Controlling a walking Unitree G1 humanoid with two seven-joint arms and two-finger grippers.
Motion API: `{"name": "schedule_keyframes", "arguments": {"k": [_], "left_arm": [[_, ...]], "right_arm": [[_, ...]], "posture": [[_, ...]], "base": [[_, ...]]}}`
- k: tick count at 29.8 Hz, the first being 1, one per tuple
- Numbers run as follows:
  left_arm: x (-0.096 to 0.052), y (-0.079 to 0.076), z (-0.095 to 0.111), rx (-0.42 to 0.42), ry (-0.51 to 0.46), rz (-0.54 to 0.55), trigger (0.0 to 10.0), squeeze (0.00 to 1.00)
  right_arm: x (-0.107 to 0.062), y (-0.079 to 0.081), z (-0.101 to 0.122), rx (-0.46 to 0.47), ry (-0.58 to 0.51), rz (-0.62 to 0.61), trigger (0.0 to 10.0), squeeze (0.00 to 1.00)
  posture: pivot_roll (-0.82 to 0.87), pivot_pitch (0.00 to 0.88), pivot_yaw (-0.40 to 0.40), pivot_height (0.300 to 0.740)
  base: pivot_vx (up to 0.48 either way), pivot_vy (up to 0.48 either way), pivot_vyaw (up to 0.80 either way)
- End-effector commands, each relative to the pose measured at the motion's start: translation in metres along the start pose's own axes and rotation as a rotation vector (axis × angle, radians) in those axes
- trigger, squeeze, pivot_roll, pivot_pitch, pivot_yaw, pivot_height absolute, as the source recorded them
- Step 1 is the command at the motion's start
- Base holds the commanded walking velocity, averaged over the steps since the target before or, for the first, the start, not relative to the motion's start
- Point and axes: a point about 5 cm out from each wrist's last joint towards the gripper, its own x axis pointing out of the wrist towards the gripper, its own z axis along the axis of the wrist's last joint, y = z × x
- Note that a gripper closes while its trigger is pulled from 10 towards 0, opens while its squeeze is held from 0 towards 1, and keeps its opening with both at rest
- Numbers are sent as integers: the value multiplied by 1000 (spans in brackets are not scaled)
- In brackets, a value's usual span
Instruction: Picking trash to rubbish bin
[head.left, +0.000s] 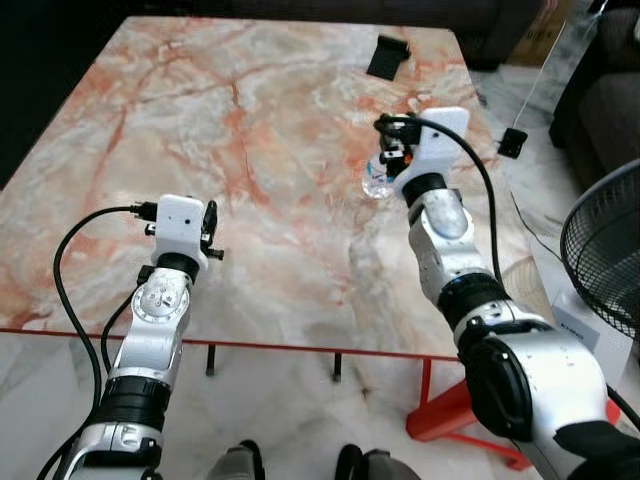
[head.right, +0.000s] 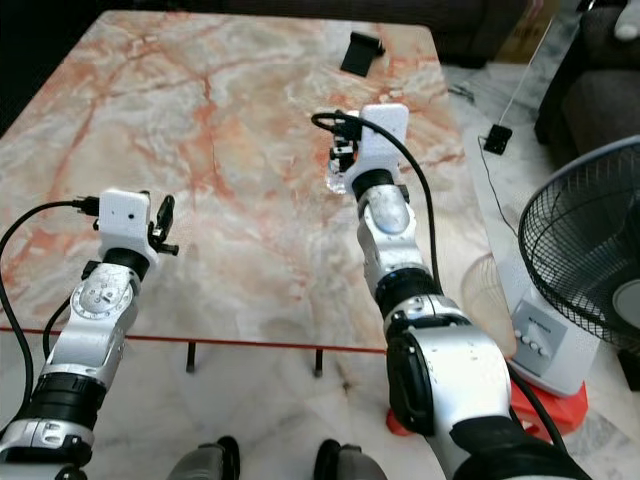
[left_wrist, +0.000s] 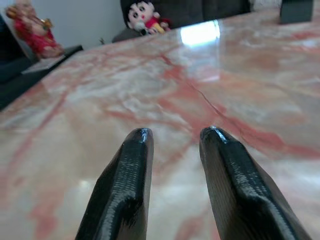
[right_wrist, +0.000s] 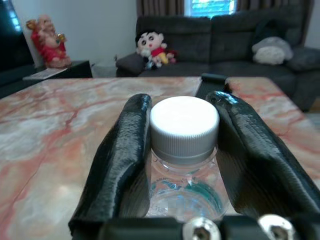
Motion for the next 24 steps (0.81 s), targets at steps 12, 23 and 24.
{"name": "schedule_keyframes", "arguments": {"k": [12,23,24], "left_arm": [[11,3,8,-1,-66,25,10000,0],[11,-4,7,-14,-80,6,10000,0],[11,-4,7,-14,-80,4,10000,0]], "right_arm": [[-26,-22,-12,-34,-53,-36,10000,0],[-51,-19,-41,-11,28,-75,10000,0],[-52,-19,-41,-6,30,-81,10000,0]], "posture": [[37,30,-45,740],[28,31,-34,740],[27,30,-32,740]], "base": [[0,0,0],[0,0,0],[0,0,0]]}}
